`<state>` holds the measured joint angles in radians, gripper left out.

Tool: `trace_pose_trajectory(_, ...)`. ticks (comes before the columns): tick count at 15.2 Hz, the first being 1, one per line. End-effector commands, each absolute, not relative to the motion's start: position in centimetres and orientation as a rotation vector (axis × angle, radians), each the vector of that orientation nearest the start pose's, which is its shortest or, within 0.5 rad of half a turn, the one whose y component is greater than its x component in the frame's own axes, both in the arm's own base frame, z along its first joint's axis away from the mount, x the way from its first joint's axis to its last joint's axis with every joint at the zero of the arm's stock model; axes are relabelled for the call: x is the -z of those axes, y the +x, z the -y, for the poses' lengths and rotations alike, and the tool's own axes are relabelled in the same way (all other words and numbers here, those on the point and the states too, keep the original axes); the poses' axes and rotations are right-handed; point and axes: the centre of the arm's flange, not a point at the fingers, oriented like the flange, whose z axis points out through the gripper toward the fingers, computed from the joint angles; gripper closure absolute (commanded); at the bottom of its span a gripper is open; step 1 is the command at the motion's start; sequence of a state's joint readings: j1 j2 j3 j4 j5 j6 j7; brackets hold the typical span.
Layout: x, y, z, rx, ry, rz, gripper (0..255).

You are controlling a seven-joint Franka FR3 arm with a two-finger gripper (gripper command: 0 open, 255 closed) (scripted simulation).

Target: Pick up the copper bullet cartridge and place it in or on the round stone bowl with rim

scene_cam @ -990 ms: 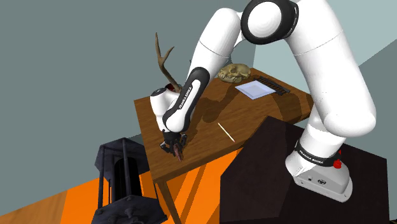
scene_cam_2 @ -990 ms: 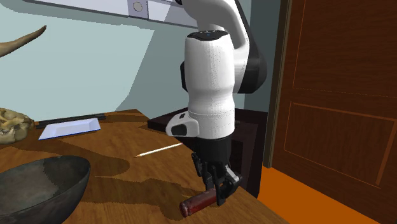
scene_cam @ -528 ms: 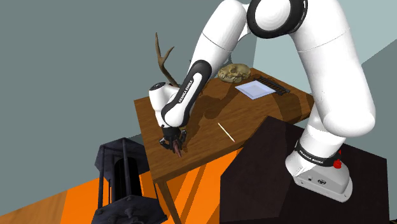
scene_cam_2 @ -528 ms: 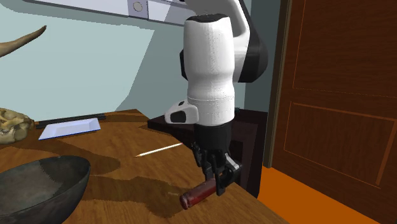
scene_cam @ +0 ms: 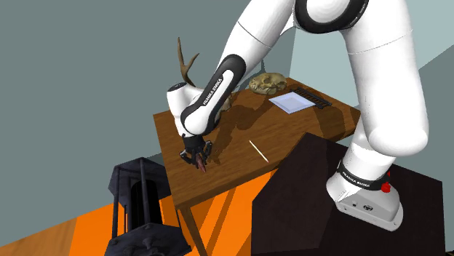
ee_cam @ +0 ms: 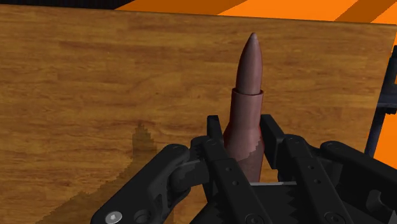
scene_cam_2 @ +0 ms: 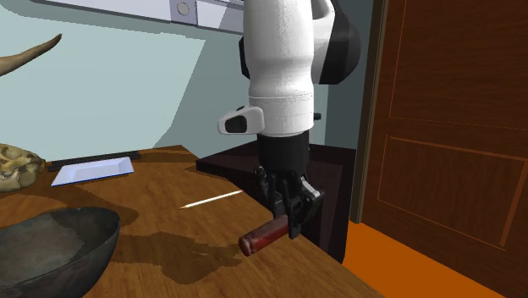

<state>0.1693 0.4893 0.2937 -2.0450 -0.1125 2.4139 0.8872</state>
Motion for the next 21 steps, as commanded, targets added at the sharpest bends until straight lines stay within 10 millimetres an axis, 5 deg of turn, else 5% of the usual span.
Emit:
trace_pose_trajectory(1, -21.0, 52.4, -26.1, -0.184, -3.092, -0.566, 255)
trace_pose_trajectory(19, -30.3, 52.4, -26.1, -0.184, -3.092, -0.566, 255)
trace_pose_trajectory(21, -30.3, 54.2, -24.1, -0.184, -3.092, -0.566, 255)
